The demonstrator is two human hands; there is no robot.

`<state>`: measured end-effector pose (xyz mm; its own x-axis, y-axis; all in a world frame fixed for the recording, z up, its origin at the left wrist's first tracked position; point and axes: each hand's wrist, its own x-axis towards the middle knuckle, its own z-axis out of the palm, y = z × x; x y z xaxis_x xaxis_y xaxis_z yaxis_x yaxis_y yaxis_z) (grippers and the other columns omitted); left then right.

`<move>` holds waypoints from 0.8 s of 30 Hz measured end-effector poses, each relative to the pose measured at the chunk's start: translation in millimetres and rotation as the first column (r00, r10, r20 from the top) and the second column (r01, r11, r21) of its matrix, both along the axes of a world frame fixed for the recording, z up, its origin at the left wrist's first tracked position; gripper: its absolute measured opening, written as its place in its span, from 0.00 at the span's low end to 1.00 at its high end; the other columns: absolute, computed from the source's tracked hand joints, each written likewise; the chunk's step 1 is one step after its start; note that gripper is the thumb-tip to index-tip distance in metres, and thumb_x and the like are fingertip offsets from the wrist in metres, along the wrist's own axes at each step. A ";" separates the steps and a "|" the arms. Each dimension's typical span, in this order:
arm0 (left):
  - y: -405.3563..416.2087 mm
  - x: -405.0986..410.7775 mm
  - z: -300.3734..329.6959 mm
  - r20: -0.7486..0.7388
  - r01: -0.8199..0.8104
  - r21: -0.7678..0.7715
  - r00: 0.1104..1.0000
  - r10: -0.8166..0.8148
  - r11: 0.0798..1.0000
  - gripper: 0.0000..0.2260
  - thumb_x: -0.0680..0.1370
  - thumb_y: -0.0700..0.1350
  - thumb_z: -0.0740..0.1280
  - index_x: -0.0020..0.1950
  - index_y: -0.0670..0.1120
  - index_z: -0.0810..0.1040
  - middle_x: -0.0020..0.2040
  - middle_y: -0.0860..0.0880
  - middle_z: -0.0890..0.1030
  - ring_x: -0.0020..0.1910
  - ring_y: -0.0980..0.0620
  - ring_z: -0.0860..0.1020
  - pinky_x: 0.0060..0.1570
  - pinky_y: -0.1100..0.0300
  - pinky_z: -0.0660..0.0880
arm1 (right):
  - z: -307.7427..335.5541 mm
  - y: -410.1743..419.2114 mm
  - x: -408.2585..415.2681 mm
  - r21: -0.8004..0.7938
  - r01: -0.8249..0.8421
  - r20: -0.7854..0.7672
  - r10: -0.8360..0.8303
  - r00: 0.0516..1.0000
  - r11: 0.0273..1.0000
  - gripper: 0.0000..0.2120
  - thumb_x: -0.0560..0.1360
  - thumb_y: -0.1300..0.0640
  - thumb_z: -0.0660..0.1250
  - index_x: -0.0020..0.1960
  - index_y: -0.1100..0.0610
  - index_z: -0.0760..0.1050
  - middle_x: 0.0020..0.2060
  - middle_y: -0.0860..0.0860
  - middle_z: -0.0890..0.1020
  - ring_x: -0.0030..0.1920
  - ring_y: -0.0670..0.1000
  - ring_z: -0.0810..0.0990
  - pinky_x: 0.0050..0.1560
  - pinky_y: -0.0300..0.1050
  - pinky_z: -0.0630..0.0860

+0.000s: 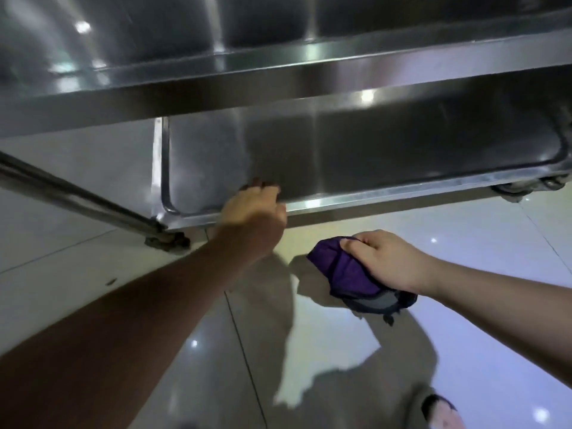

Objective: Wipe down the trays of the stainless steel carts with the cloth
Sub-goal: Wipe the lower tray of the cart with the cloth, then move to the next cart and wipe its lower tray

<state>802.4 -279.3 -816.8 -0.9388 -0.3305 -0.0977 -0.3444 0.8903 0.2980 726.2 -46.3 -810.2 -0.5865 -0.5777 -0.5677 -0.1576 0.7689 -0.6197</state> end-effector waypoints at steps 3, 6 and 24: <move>4.3 49.1 16.8 0.101 0.013 0.044 0.995 -0.017 0.999 0.13 0.82 0.48 0.62 0.64 0.46 0.77 0.58 0.45 0.79 0.56 0.44 0.78 0.53 0.52 0.74 | 13.2 -1.4 30.6 0.138 -0.121 0.068 0.113 0.991 0.983 0.26 0.85 0.44 0.55 0.45 0.65 0.77 0.41 0.59 0.83 0.45 0.57 0.80 0.49 0.50 0.75; 14.3 101.9 46.6 0.257 -0.003 0.098 0.966 -0.023 0.995 0.16 0.83 0.51 0.61 0.68 0.46 0.73 0.62 0.46 0.76 0.60 0.45 0.77 0.58 0.49 0.76 | 38.0 -3.7 63.7 0.234 -0.257 0.127 0.232 0.964 0.938 0.24 0.85 0.45 0.54 0.41 0.60 0.74 0.39 0.56 0.80 0.44 0.56 0.77 0.44 0.48 0.69; -62.8 295.7 462.8 0.534 -0.321 0.194 0.827 0.174 0.927 0.21 0.85 0.51 0.56 0.77 0.48 0.65 0.71 0.47 0.71 0.65 0.48 0.72 0.63 0.53 0.72 | 443.8 -159.8 211.3 0.381 -0.429 0.168 0.395 0.903 0.819 0.24 0.84 0.41 0.51 0.40 0.53 0.73 0.36 0.50 0.79 0.40 0.50 0.78 0.41 0.44 0.71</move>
<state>1098.1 -342.2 -354.1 -0.6256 -0.4376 -0.6459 -0.7079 0.6663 0.2342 937.5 -206.1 -366.4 -0.2893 -0.4688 -0.8346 -0.4803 0.8252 -0.2971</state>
